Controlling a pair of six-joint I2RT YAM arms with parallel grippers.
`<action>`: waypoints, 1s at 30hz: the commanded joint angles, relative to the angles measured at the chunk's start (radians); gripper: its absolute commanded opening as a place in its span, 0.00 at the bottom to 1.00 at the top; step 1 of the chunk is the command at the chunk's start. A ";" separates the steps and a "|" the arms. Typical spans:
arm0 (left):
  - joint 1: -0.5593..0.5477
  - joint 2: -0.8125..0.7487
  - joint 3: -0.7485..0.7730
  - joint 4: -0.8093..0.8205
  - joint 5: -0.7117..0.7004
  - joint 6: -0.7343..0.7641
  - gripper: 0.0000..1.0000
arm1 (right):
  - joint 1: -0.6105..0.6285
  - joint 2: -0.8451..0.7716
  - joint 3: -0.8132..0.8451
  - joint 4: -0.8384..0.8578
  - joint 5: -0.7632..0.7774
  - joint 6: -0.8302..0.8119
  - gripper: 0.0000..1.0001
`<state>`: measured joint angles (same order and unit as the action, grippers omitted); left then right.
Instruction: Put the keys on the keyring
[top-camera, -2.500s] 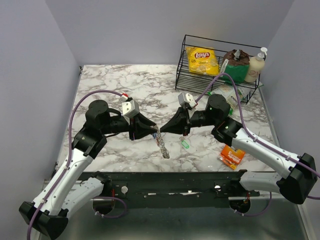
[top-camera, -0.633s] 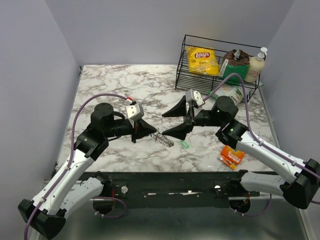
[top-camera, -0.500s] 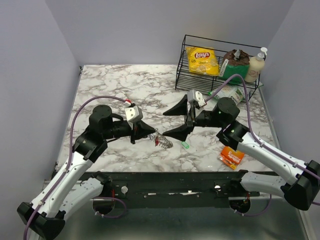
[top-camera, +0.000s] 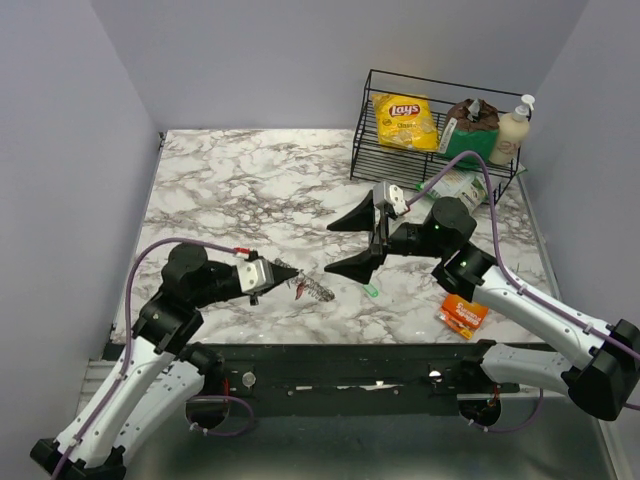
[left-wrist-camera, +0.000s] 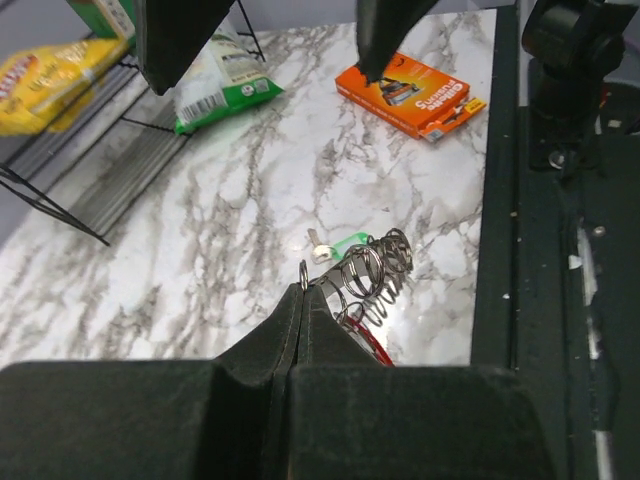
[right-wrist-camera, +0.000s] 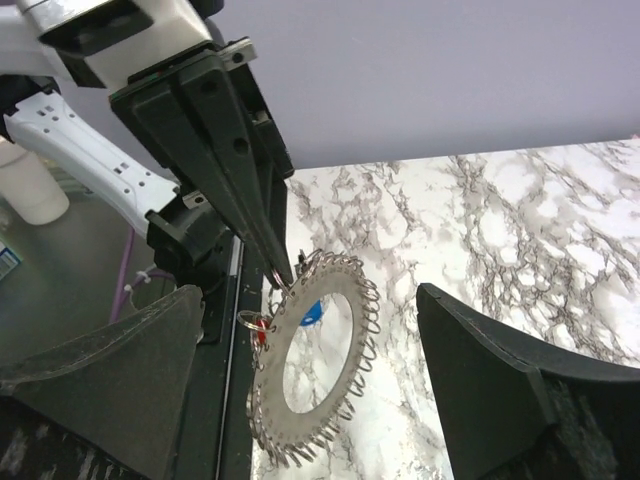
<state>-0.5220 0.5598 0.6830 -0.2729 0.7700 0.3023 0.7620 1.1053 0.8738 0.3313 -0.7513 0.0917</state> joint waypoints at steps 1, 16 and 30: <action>-0.006 -0.093 -0.045 0.067 -0.032 0.170 0.00 | 0.000 0.005 -0.013 0.008 0.024 -0.018 0.96; -0.006 -0.235 -0.128 0.110 -0.014 0.296 0.00 | 0.000 0.086 0.059 -0.023 -0.105 -0.047 0.96; -0.007 0.038 0.107 -0.032 0.068 0.135 0.00 | 0.033 0.195 0.198 -0.190 -0.174 -0.150 0.72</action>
<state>-0.5259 0.6041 0.7528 -0.3237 0.8043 0.4850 0.7780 1.2816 1.0298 0.2287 -0.9028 0.0002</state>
